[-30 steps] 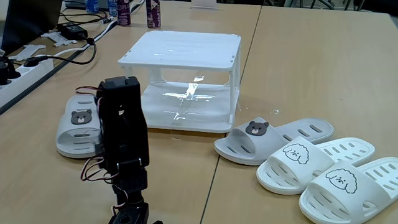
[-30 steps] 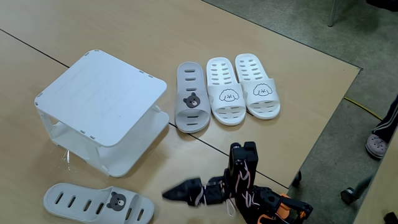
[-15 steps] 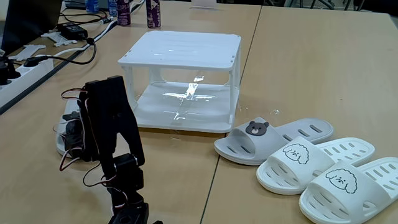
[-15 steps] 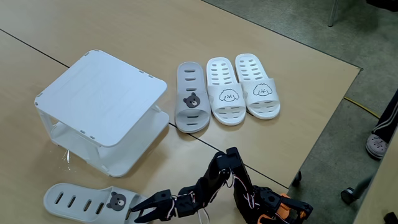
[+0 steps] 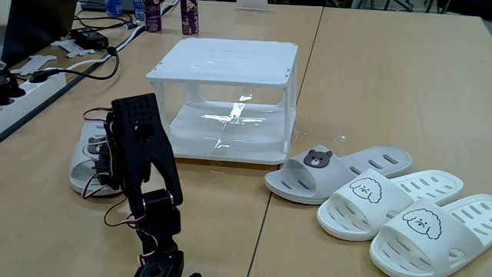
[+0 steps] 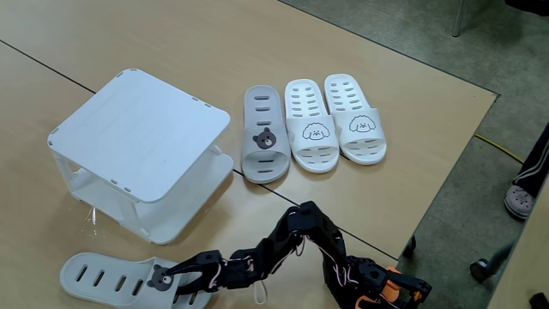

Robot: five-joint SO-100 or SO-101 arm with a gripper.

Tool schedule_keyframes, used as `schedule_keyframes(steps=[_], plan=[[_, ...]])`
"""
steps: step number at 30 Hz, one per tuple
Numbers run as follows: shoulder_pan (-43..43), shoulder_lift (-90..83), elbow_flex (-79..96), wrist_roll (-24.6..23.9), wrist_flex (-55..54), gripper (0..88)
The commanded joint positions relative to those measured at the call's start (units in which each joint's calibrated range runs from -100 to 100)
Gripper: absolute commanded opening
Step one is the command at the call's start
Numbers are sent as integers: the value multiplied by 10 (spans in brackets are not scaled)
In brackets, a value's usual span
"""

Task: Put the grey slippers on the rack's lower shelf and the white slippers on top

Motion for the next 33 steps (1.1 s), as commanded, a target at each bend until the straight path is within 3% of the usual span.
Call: schedule_keyframes(steps=[1,7,9,12,17,22,29,33], plan=[[1,35,-130,4,1,289],[0,113,-229,4,0,279],[-1,126,-243,4,0,211],[-1,127,-251,4,-4,0],[-1,18,-222,4,-6,7],[2,-204,-42,4,0,7],[7,-505,345,4,0,7],[70,-605,490,4,-2,7]])
